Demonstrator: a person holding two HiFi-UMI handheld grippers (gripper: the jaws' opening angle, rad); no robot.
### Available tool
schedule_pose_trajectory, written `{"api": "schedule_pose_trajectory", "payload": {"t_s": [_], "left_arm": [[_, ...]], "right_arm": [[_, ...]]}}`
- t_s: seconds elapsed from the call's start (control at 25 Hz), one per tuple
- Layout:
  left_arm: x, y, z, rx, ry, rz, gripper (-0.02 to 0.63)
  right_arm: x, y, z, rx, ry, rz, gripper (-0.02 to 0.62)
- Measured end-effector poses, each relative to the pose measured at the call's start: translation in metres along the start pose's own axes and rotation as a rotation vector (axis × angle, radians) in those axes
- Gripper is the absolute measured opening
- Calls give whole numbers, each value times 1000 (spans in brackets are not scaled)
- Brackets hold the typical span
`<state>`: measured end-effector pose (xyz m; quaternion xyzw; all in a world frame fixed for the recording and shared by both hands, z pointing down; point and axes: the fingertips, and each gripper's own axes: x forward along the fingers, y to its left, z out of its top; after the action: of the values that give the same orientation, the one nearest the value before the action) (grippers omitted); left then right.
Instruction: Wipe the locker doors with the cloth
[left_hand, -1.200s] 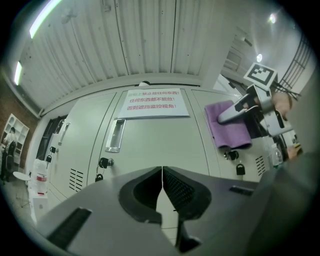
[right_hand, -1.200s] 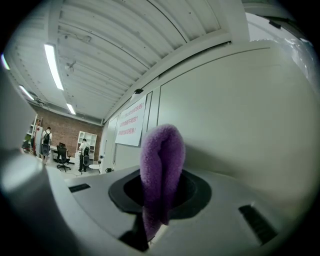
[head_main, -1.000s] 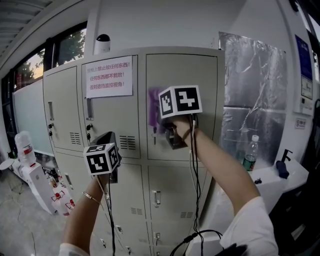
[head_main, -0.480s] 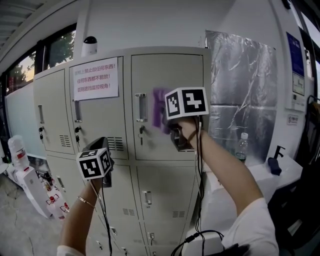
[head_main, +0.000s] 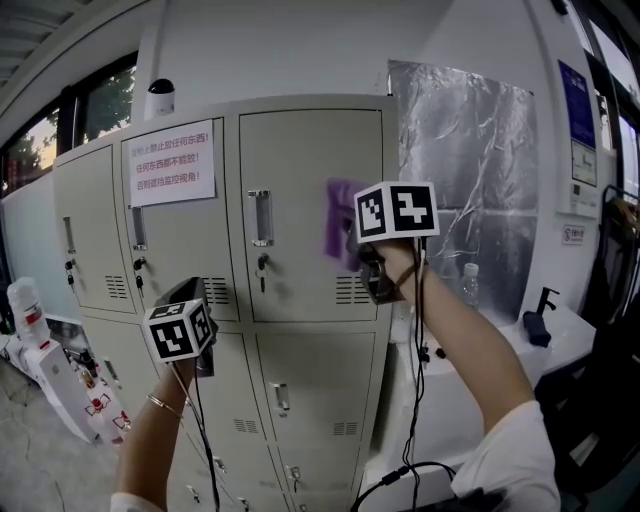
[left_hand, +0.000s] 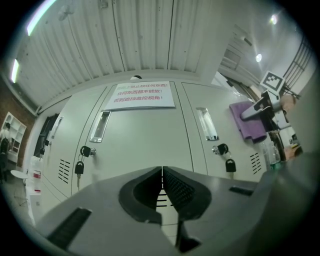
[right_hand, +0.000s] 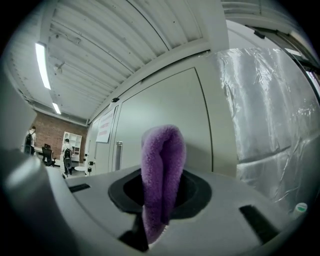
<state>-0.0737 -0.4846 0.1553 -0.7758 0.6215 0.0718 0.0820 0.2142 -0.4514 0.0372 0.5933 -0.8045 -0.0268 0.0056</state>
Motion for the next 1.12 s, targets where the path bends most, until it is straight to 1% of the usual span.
{"api": "schedule_pose_trajectory", "payload": {"t_s": [0.16,0.36,0.8,0.96,1.12], "left_arm": [[2,-10,3,-8,-11,-6,9],[5,-23,2,-9,-8,-19,10],[13,-41,2,-11,-22,-43,9],[12,-37,2,-5,-17,-38,9],[8,-20,-4,-13,-5,-10,9]], "right_arm": [[-12,-19,-1,14,-6,-26,71],[-23,-36,-2,26,-13,-38,72],[-38,-59,-7,23,-17,-63,72],[-44,-47,-5,49,-48,-6,67],[-40,-9,4,21,-83,72,67]]}}
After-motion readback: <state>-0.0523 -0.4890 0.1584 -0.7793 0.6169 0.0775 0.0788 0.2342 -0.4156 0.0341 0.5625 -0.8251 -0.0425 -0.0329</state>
